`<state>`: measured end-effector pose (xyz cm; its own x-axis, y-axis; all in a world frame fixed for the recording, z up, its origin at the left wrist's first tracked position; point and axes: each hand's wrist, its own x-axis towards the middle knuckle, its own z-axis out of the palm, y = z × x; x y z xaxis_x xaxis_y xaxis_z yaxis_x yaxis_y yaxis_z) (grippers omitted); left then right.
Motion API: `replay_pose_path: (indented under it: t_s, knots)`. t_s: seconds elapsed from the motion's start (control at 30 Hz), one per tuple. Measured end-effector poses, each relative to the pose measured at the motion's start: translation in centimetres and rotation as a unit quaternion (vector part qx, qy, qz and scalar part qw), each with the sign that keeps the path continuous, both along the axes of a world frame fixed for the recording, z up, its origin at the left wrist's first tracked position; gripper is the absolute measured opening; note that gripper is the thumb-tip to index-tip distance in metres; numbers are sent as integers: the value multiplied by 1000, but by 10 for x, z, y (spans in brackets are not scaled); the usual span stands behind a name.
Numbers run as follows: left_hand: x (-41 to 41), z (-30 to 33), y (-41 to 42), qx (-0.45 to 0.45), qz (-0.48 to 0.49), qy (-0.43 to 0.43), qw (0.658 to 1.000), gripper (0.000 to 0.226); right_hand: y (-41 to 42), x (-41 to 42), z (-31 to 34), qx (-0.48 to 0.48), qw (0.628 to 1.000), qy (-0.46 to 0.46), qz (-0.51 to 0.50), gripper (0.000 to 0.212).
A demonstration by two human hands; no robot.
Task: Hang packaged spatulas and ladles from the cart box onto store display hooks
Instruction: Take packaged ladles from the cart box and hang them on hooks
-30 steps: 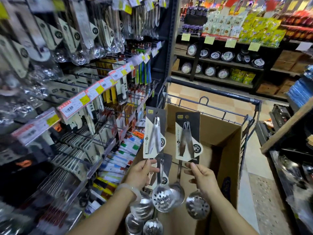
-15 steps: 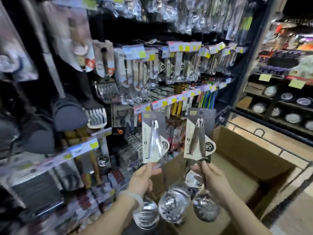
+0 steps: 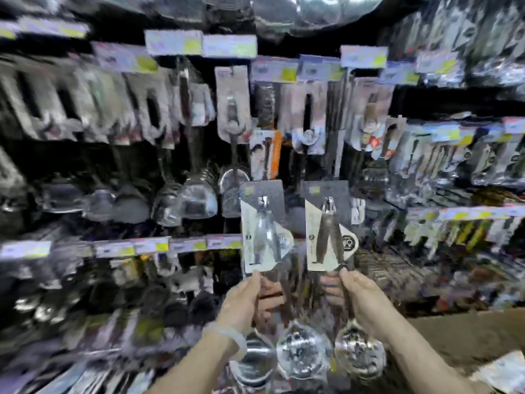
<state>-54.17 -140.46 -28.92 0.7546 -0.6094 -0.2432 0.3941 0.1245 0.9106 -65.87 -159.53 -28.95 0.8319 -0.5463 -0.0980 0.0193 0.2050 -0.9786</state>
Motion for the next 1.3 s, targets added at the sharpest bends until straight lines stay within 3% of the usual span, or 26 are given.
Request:
replay_pose_path:
  t_s: [0.37,0.63,1.03,1.3]
  knots:
    - [86,6,334,53,197,-33,979,38,301,180,-13,4,971,22,236,30]
    - [122,12,532,53,340,-35,938,37,499,280,-5,-19,926,13,376,32]
    - [226,50,751,54,519,-89,848,40,756,447,38,-15,841,-31,540,34]
    - [302,79,855,82,569,-85,814,40,884,553,70,-28,802,-55,594,34]
